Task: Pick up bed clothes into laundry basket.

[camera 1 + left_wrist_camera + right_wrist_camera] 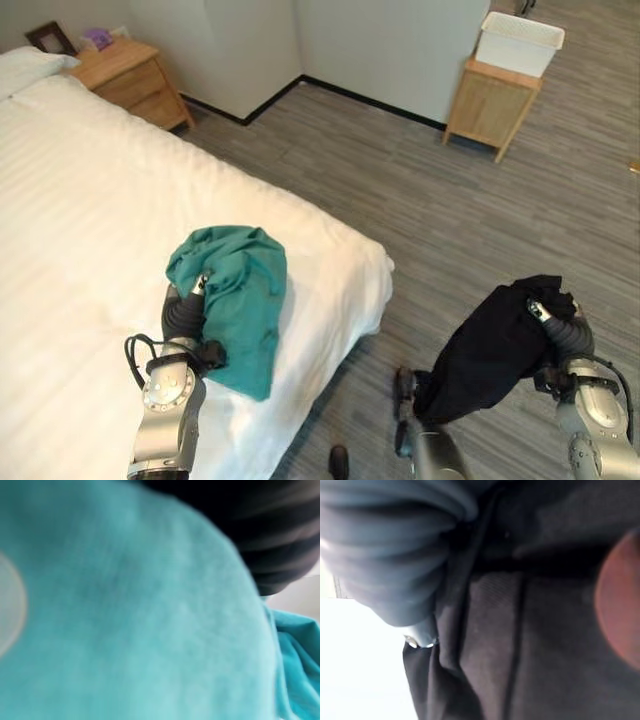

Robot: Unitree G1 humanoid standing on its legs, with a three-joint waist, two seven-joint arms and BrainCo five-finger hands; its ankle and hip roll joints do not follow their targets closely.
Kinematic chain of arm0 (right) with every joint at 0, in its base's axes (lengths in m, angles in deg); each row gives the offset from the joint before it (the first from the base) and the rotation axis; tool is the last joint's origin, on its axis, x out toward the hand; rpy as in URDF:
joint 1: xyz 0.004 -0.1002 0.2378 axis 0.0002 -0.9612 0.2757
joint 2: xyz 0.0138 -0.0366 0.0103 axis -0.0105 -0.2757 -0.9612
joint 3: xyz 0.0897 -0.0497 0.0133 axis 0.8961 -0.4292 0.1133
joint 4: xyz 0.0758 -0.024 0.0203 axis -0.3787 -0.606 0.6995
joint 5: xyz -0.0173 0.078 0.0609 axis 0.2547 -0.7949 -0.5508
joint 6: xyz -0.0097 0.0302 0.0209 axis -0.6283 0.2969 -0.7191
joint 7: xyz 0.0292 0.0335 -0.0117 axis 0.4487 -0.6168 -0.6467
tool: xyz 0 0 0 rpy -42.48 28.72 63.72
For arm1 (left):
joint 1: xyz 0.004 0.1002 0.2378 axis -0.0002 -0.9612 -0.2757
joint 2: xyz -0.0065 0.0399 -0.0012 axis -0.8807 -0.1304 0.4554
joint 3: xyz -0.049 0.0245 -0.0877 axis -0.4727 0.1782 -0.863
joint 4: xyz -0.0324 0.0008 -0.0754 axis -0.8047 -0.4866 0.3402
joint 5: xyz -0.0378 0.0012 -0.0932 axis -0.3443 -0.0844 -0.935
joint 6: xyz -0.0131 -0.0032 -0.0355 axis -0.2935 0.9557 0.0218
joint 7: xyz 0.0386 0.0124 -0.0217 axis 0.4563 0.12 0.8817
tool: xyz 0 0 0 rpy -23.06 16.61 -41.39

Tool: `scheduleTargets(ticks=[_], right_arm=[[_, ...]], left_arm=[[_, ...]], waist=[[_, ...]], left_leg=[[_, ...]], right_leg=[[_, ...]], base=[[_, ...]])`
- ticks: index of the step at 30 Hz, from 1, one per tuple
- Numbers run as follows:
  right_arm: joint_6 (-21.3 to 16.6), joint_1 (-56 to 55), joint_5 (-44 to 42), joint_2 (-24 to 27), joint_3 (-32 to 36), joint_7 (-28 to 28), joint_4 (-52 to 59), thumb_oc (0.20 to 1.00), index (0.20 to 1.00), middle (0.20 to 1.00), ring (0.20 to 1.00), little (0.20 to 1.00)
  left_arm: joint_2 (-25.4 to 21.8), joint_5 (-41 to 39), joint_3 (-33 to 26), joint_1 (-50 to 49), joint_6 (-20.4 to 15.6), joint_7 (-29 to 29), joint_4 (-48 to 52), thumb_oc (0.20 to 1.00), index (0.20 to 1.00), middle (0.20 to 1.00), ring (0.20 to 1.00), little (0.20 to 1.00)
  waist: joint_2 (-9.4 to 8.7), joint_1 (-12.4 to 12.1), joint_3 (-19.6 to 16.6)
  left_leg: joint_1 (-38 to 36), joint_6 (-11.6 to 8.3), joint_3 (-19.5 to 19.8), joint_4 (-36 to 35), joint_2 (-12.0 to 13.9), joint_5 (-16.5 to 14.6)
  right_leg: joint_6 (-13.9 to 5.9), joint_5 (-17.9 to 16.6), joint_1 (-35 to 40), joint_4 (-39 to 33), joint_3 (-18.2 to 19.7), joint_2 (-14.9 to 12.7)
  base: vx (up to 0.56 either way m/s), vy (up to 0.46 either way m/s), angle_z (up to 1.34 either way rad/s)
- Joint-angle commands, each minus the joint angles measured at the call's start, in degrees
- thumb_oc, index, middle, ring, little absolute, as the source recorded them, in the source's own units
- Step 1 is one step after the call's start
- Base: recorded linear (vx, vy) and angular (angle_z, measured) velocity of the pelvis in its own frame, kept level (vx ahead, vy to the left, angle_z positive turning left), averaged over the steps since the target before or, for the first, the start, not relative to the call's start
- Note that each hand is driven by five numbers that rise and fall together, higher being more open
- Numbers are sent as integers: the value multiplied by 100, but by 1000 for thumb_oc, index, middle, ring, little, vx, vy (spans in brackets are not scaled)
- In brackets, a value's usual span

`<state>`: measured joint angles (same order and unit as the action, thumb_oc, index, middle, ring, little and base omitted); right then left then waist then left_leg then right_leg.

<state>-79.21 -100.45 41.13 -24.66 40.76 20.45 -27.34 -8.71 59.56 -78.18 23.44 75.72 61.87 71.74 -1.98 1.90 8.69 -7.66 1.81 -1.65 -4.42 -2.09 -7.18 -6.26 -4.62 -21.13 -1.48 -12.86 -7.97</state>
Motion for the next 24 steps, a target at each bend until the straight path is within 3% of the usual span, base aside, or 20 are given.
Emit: scheduleTargets(ticks=[1, 3, 4, 5, 7, 8, 9, 12, 15, 17, 18, 21, 24], right_arm=[[-395, 439, 134, 217, 42, 126, 291, 200, 200, 200, 200, 200], [-400, 595, 166, 268, -148, 113, 199, 200, 200, 200, 200, 200], [-394, 592, 155, 280, -185, 108, 227, 200, 200, 200, 200, 200], [-375, 620, 131, 414, -247, 101, 272, 200, 200, 200, 200, 200], [-393, 605, -80, 493, -274, 95, 324, 200, 200, 200, 200, 200], [-392, 606, -85, 488, -263, 92, 327, 200, 200, 200, 200, 200], [-356, 501, -117, 595, -225, 134, 349, 200, 200, 200, 200, 200], [-366, 513, 22, 709, -126, 304, 441, 200, 200, 200, 200, 200], [-409, 519, -83, 645, -211, 253, 361, 200, 200, 200, 200, 200], [-361, 450, 29, 666, -275, 183, 338, 200, 200, 200, 200, 200], [-328, 445, 60, 673, -311, 118, 274, 200, 200, 200, 200, 200], [-306, 431, 88, 682, -325, 84, 223, 200, 200, 200, 200, 200], [-259, 422, 197, 694, -266, 167, 188, 200, 200, 200, 200, 200]], left_arm=[[-369, 45, -15, 488, -413, -34, 431, 200, 200, 200, 200, 200], [-328, 47, 35, 470, -393, -68, 431, 200, 200, 200, 200, 200], [-294, 31, 105, 500, -384, -90, 426, 200, 200, 200, 200, 200], [-270, -91, 282, 661, -363, -101, 382, 200, 200, 200, 200, 200], [-268, -176, 453, 811, -348, -154, 388, 200, 200, 200, 200, 200], [-274, -176, 461, 825, -349, -153, 384, 200, 200, 200, 200, 200], [-274, -185, 654, 1025, -317, -179, 400, 200, 200, 200, 200, 200], [-148, -269, 981, 1393, -313, -152, 383, 200, 200, 200, 200, 200], [-52, -432, 1208, 1413, -337, -216, 357, 200, 200, 200, 200, 200], [0, -532, 1248, 1341, -338, -271, 402, 200, 200, 200, 200, 200], [76, -677, 1251, 1198, -306, -331, 459, 200, 200, 200, 200, 200], [116, -710, 1185, 1053, -288, -371, 526, 200, 200, 200, 200, 200], [93, -698, 1104, 978, -234, -332, 430, 200, 200, 200, 200, 200]], waist=[[62, 126, -277], [85, 155, -384], [158, 199, -409], [270, 235, -409], [167, 256, -301], [139, 271, -307], [63, 163, -98], [-59, -46, 118], [-84, -254, 92], [-22, -382, 12], [63, -477, -73], [88, -566, -129], [101, -674, -157]], left_leg=[[-505, -448, -192, 77, 403, -147], [-623, -540, -294, 446, 570, -138], [-612, -633, -296, 810, 712, 56], [-312, -807, -371, 2127, 900, 872], [288, -947, -409, 3668, 988, 1580], [351, -944, -383, 3711, 962, 1597], [855, -858, -253, 4433, 832, 1495], [2015, -634, -230, 4000, 678, 1128], [2204, -534, 12, 3145, 423, 1067], [2234, -467, 356, 2033, 187, 1109], [2216, -487, 599, 1266, 101, 1350], [2254, -612, 519, 622, 220, 1746], [2434, -679, 12, 165, 454, 2007]], right_leg=[[-383, -635, 280, -35, -393, -90], [-250, -625, 404, 173, -596, -36], [-181, -565, 446, 295, -557, 62], [49, -324, 680, 473, -573, 244], [376, -37, 1050, 390, -478, 389], [388, -61, 1026, 380, -493, 358], [552, 191, 1363, 339, -193, 501], [481, 351, 1829, 215, 191, 525], [411, 455, 2061, 169, 514, 542], [397, 616, 2273, 138, 709, 630], [401, 740, 2495, 63, 867, 780], [382, 880, 2752, 17, 957, 808], [353, 1061, 3093, 8, 1017, 756]], base=[[398, -191, -11], [423, -205, -36], [596, -288, -61], [586, -357, -55], [428, -334, -25], [403, -278, -33], [338, -192, -68], [404, -105, -59], [414, 29, -109], [528, 47, -82], [457, 22, -87], [447, 43, -92], [426, 81, -46]])
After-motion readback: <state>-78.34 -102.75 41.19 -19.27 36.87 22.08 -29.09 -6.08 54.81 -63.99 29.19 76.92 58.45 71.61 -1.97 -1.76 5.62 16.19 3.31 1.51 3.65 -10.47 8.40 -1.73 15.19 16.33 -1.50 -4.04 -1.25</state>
